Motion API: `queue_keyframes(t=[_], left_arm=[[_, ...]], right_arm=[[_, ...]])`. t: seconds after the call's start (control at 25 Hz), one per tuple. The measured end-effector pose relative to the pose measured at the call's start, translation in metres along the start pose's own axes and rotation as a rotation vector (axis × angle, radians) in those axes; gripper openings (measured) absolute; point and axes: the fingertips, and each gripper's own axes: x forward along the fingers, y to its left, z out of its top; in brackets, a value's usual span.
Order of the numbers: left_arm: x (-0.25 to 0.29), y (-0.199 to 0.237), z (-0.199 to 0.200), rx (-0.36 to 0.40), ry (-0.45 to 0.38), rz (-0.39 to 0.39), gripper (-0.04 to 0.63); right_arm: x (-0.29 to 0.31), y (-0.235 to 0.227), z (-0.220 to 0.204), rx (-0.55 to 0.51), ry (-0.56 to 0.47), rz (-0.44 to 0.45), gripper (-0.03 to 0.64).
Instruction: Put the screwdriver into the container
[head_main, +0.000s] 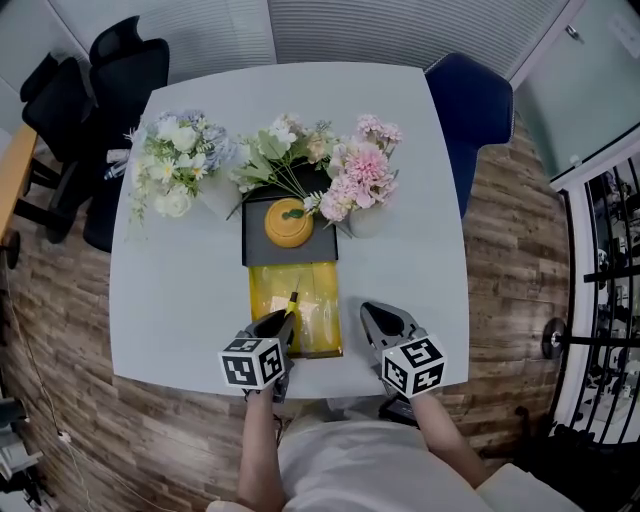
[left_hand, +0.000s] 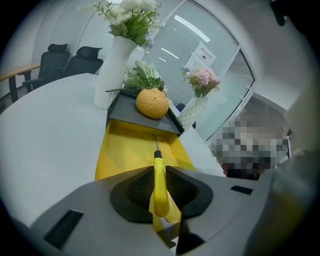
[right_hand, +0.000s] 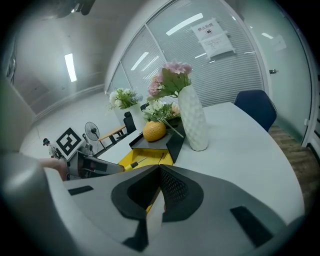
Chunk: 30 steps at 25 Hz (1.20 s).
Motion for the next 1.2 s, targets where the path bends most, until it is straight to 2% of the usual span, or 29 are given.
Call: queue_keyframes(t=[0.28,0.76,1.2], left_arm=[[0.016,0.003,0.000,-0.011,0.056,0.017,0.071],[0.034,0.013,0.000,0.032,0.120,0.063,0.069],[0.039,0.020,-0.007,0.040,0.163,0.092,0.066]], right_arm=[[0.004,-0.013,0.001,0.012,0.008,-0.012,0.015],[0.016,-0.026,0.003,0.017,0.029,-0.014,0.015],[0.017,-0.029,0.002,0.019,0.039,-0.016,0.015]])
